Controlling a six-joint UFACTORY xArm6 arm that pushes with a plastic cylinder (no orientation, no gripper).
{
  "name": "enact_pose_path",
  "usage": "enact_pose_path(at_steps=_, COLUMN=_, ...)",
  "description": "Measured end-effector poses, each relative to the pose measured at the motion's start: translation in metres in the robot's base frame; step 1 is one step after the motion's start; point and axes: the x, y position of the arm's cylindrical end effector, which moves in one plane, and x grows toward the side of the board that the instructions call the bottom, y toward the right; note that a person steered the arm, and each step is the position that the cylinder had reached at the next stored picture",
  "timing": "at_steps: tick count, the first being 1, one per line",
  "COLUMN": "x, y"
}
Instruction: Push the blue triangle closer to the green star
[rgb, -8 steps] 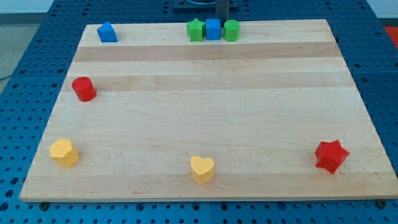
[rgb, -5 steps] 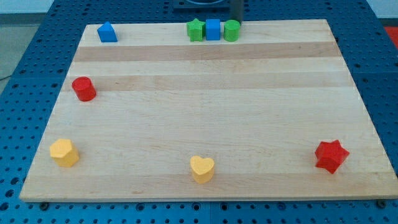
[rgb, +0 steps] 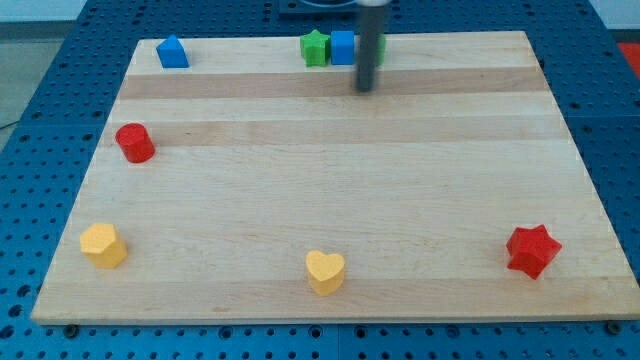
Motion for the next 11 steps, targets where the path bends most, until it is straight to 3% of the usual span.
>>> enact_pose_path(at_steps=2, x=0.000, y=-0.280)
enact_pose_path(at_steps=4, x=-0.025, y=-0.287)
enact_pose_path(at_steps=6, x=-0.110, y=-0.284)
enact_pose_path(at_steps=7, x=-0.104, y=-0.235)
enact_pose_path(at_steps=8, x=-0.094, y=-0.225)
enact_pose_path(at_steps=9, x=-0.094, y=-0.284)
enact_pose_path(at_steps=10, x=-0.084, y=-0.286)
enact_pose_path(at_steps=11, x=-0.057, y=-0.230)
